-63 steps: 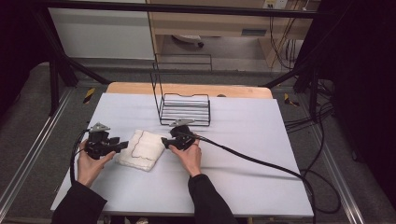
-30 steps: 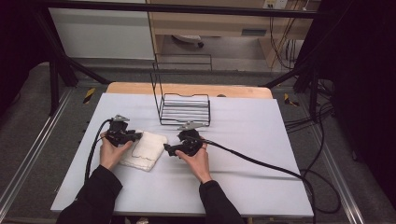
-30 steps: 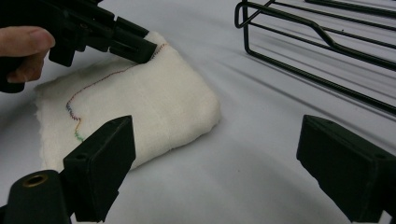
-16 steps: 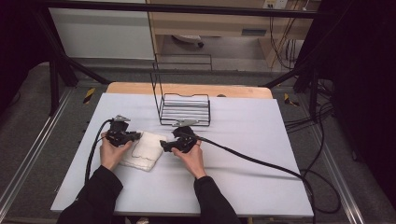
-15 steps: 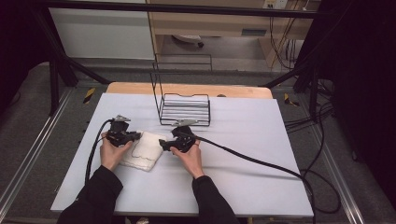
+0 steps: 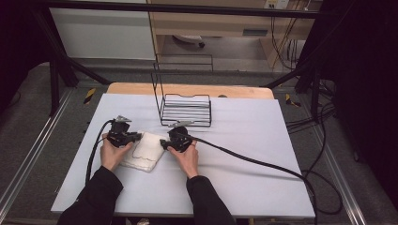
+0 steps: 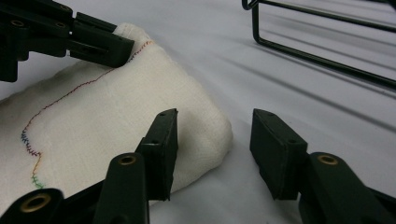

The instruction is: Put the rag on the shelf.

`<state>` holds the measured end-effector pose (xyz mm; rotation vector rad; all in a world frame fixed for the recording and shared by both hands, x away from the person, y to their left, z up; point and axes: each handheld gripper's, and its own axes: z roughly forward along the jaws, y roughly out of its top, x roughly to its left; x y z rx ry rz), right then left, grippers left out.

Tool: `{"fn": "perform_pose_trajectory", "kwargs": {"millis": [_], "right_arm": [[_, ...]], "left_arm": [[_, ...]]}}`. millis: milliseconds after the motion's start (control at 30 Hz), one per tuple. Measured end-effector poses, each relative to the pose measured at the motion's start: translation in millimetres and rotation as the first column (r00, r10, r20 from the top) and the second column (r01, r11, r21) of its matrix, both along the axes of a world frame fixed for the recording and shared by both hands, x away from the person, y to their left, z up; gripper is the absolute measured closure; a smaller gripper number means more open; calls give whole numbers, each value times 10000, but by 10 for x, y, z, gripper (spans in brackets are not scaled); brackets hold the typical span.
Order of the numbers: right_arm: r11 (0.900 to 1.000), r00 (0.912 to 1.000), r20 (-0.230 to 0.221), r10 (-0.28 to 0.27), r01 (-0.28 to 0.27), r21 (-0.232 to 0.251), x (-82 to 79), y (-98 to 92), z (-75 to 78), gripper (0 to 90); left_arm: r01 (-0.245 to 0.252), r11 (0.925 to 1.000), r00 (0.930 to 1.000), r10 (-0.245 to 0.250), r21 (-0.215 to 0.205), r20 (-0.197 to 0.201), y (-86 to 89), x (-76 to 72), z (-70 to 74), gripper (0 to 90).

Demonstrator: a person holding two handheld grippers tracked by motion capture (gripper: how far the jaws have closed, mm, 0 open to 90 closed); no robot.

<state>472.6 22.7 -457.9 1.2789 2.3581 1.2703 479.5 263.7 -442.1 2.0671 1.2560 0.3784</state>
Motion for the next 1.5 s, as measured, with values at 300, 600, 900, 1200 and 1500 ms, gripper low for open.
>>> {"fn": "perform_pose_trajectory", "kwargs": {"millis": [300, 600, 900, 1200, 1500], "right_arm": [[9993, 9991, -431, 9, 7, 381, -34, 22, -3, 722], [9989, 9998, -185, 51, -42, 463, -68, 25, 14, 797], [9968, 9991, 385, 158, -188, 771, -150, 15, 131, 801], [9937, 9924, 1173, 366, -486, 1011, -277, -6, 267, 800], [9886, 9844, 1691, 477, -708, 1333, -370, -30, 387, 800]], "left_arm": [[-13, 9994, 9999, 8, -341, -127, 41, 6, -5, 810], [-142, 9975, 9999, 140, -695, -42, 83, -33, 31, 829], [-62, 9947, 9972, 138, -1025, 736, 133, -160, 165, 833], [67, 9917, 9887, 127, -1287, 1493, 178, -308, 295, 834], [226, 9861, 9814, 95, -1645, 1919, 224, -428, 410, 834]]}}
